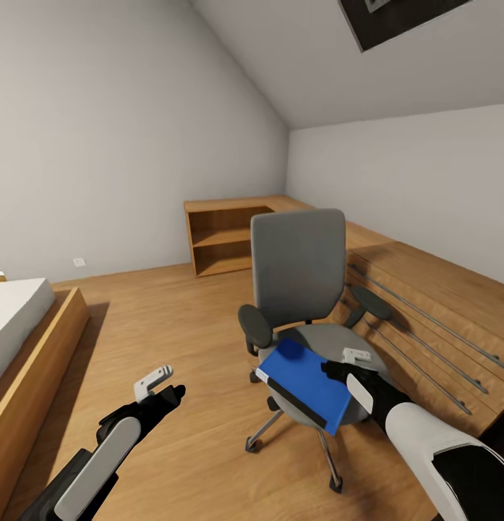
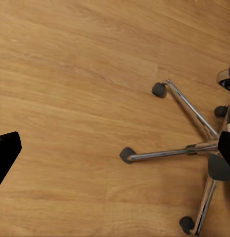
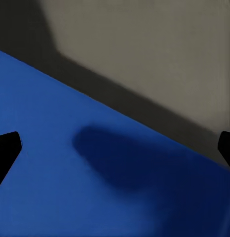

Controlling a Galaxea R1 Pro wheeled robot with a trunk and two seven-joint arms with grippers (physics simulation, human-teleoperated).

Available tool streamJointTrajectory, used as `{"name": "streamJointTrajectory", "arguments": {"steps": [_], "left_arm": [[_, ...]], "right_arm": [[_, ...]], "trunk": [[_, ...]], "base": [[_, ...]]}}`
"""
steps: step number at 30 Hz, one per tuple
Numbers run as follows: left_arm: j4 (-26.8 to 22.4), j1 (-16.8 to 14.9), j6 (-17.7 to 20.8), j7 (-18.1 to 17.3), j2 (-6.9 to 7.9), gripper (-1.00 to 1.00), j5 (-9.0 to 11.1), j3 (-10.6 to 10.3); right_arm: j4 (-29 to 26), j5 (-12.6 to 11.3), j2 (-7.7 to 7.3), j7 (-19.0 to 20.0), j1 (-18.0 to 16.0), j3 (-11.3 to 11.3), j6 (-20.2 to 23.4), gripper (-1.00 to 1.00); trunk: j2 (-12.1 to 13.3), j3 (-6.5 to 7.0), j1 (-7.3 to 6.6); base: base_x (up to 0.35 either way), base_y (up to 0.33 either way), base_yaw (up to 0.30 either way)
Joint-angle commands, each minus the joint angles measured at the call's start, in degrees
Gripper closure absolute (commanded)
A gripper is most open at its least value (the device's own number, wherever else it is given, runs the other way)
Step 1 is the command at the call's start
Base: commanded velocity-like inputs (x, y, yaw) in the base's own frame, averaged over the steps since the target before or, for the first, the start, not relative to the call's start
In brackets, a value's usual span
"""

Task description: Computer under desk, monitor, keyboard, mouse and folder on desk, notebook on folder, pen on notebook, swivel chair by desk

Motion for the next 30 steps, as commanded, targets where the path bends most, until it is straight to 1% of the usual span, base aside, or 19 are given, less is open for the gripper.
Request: {"name": "streamJointTrajectory", "arguments": {"steps": [1, 15, 19, 22, 24, 25, 26, 27, 30], "left_arm": [[-0.1, -0.1, 0.1, 0.4, 0.04, -1.0, 0.3, -0.1], [0.1, -0.1, 0.2, 0.4, 0.04, -1.0, 0.3, -0.1], [0.9, -0.1, 0.2, 0.4, 0.01, -1.0, 0.2, -0.1], [1.3, -0.1, 0.2, 0.4, 0.03, -1.0, 0.2, -0.2], [1.3, -0.1, 0.2, 0.4, 0.04, -1.0, 0.1, -0.2], [1.4, -0.1, 0.2, 0.4, 0.04, -1.0, 0.1, -0.1], [1.4, -0.1, 0.2, 0.4, 0.04, -1.0, 0.1, -0.1], [1.4, -0.1, 0.2, 0.4, 0.04, -1.0, 0.1, -0.2], [1.4, -0.1, 0.2, 0.5, 0.04, -1.0, 0.1, -0.1]], "right_arm": [[-0.2, -0.5, -0.04, -0.4, 0.0, 0.5, 0.3, -1.0], [-1.0, -0.5, -0.08, -0.4, 0.0, 0.4, 0.3, -1.0], [-4.0, -0.5, -0.16, -0.5, 0.2, 0.3, 0.4, -1.0], [-7.9, -0.6, -0.29, -0.5, 0.7, 0.2, 0.7, -1.0], [-9.5, -1.1, -0.33, -0.6, 1.2, 0.2, 1.0, -1.0], [-10.2, -1.7, -0.33, -0.6, 1.3, 0.1, 1.3, -1.0], [-10.8, -2.7, -0.31, -0.7, 1.5, 0.1, 1.8, -1.0], [-11.9, -5.0, -0.35, -0.8, 1.6, 0.1, 3.2, -1.0], [-12.8, -6.4, -0.45, -0.8, 1.7, 0.1, 4.2, -1.0]], "trunk": [[0.4, 0.13, -0.23], [6.0, 2.64, -3.31], [7.6, 3.36, -4.19], [8.8, 3.9, -4.85], [8.8, 3.9, -4.85], [8.8, 3.9, -4.85], [8.8, 3.9, -4.85], [8.8, 3.9, -4.85], [8.8, 3.9, -4.85]], "base": [[0.0, 0.0, 0.0], [0.0, 0.0, 0.0], [0.0, 0.0, 0.0], [0.0, 0.0, 0.0], [0.0, 0.0, 0.0], [0.0, 0.0, 0.0], [0.0, 0.0, 0.0], [0.0, 0.0, 0.0], [0.0, 0.0, 0.0]]}}
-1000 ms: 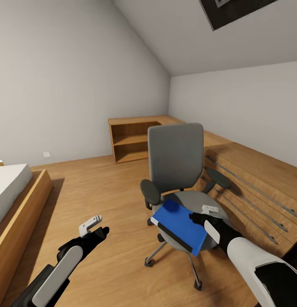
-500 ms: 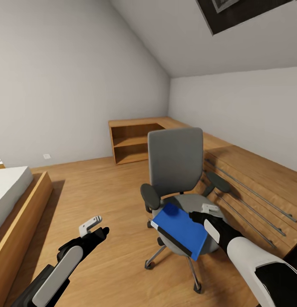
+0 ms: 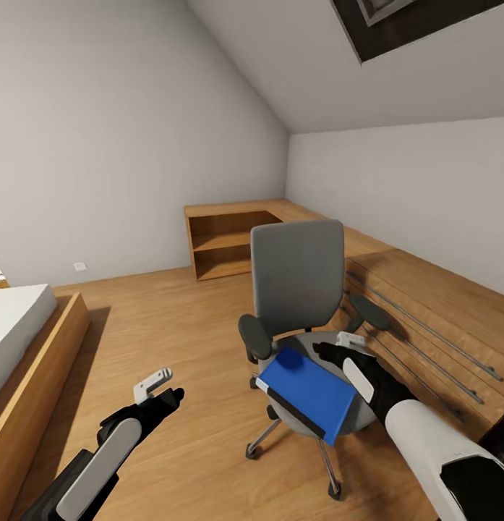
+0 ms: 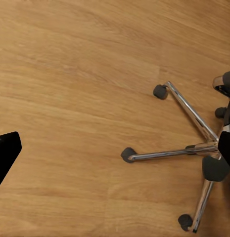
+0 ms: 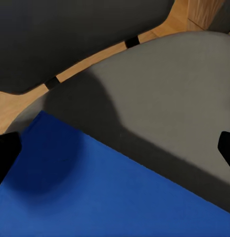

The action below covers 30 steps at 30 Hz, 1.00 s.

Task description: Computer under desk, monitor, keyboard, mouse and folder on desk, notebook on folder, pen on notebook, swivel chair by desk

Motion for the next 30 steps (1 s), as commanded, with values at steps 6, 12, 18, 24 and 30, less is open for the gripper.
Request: {"name": "streamJointTrajectory", "arguments": {"steps": [6, 12, 18, 24, 30], "left_arm": [[0.0, -0.1, 0.1, 0.4, 0.05, -1.0, 0.3, -0.1], [0.0, -0.1, 0.1, 0.4, 0.05, -1.0, 0.3, -0.2], [0.0, -0.1, 0.4, 0.3, 0.02, -1.0, 0.3, -0.8], [0.0, -0.1, 0.3, 0.3, 0.05, -1.0, 0.2, -1.1], [0.0, -0.1, 0.3, 0.3, 0.05, -1.0, 0.1, -1.1]], "right_arm": [[-0.7, -1.4, -0.1, -0.6, 0.0, 0.5, 0.7, -1.0], [-0.7, -1.4, -0.07, -1.4, 0.1, 0.5, 0.5, -1.0], [-0.6, -1.3, -0.12, -1.5, 0.1, 0.6, 0.5, -1.0], [-0.4, -1.2, -0.19, -1.4, 0.1, 0.6, 0.4, -1.0], [-0.4, -1.2, -0.19, -1.4, 0.1, 0.6, 0.4, -1.0]], "trunk": [[0.0, -0.06, -0.01], [0.0, -0.06, -0.01], [0.0, -0.06, -0.01], [0.0, -0.06, -0.01], [0.0, -0.06, -0.01]], "base": [[0.0, 0.0, 0.007], [0.0, 0.0, 0.191], [0.0, 0.0, 0.027], [0.058, 0.0, 0.001], [0.068, 0.0, 0.0]]}}
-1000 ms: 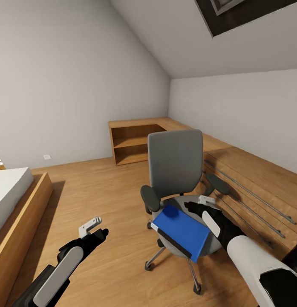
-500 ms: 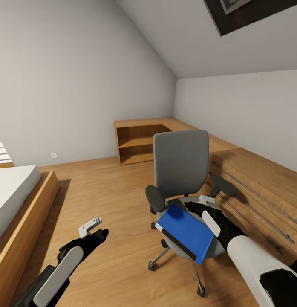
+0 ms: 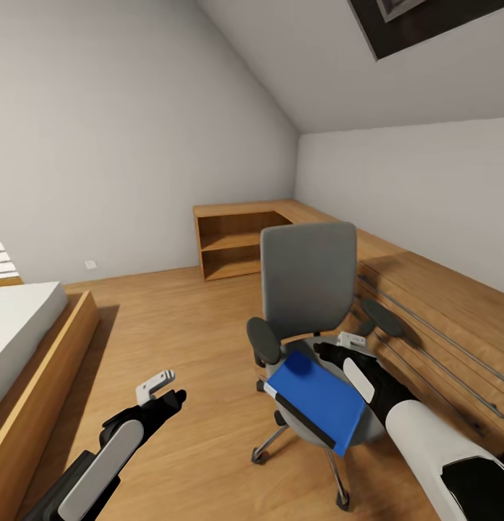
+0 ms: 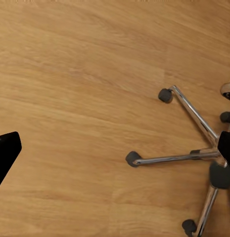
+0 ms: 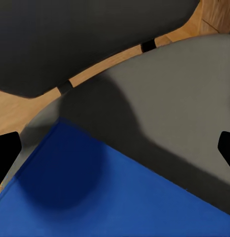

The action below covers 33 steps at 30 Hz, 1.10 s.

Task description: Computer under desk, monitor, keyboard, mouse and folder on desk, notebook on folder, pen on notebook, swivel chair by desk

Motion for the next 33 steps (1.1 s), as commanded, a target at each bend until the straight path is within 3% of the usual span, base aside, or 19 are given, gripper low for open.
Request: {"name": "streamJointTrajectory", "arguments": {"steps": [1, 13, 33], "left_arm": [[-0.1, -0.1, 0.1, 0.4, 0.03, -1.0, 0.2, -0.1], [-0.2, -0.1, 0.0, 0.4, 0.03, -1.0, -0.2, -2.0], [-2.0, -0.1, 0.0, 0.6, 0.18, -1.0, -0.4, -1.5]], "right_arm": [[-0.1, -0.6, -0.08, -0.5, 0.0, 0.5, 0.2, -1.0], [-0.1, -0.5, 0.09, -0.6, 0.0, 0.6, 0.3, -1.0], [-0.1, -0.4, 0.28, -0.6, 0.0, 0.8, 0.3, -1.0]], "trunk": [[0.0, -0.06, 0.01], [0.0, -0.06, 0.01], [-0.4, -0.24, 0.23]], "base": [[0.21, 0.0, 0.0], [0.183, 0.0, 0.0], [0.005, 0.0, 0.03]]}}
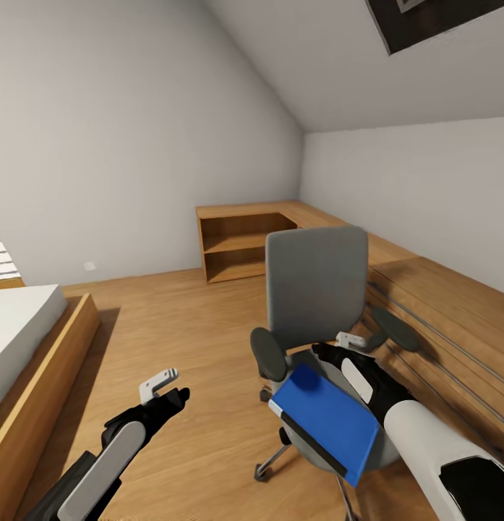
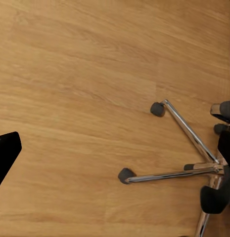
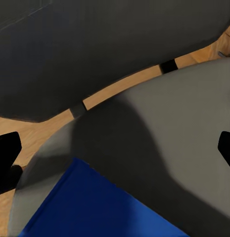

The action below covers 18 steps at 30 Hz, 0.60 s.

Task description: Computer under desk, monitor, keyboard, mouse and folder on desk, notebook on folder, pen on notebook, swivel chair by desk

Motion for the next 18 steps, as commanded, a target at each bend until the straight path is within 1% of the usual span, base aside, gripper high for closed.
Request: {"name": "streamJointTrajectory", "arguments": {"steps": [1, 6, 18], "left_arm": [[-0.3, -0.1, 0.1, 0.5, 0.0, -1.0, 0.2, -0.1], [-0.3, -0.1, 0.1, 0.5, -0.05, -1.0, 0.2, -0.1], [-0.3, -0.1, 0.1, 0.7, -0.1, -1.0, 0.2, -0.5]], "right_arm": [[-0.2, -0.6, -0.11, -0.5, 0.0, 0.5, 0.2, -1.0], [-0.2, -0.6, -0.1, -0.4, 0.0, 0.5, 0.3, -1.0], [0.5, -0.3, -0.03, -0.2, 0.0, 0.8, 0.5, -1.0]], "trunk": [[-0.4, -0.24, 0.22], [-2.5, -1.14, 1.32], [-7.3, -3.29, 3.95]], "base": [[0.0, 0.0, 0.125], [0.0, 0.0, 0.034], [0.0, 0.0, 0.002]]}}
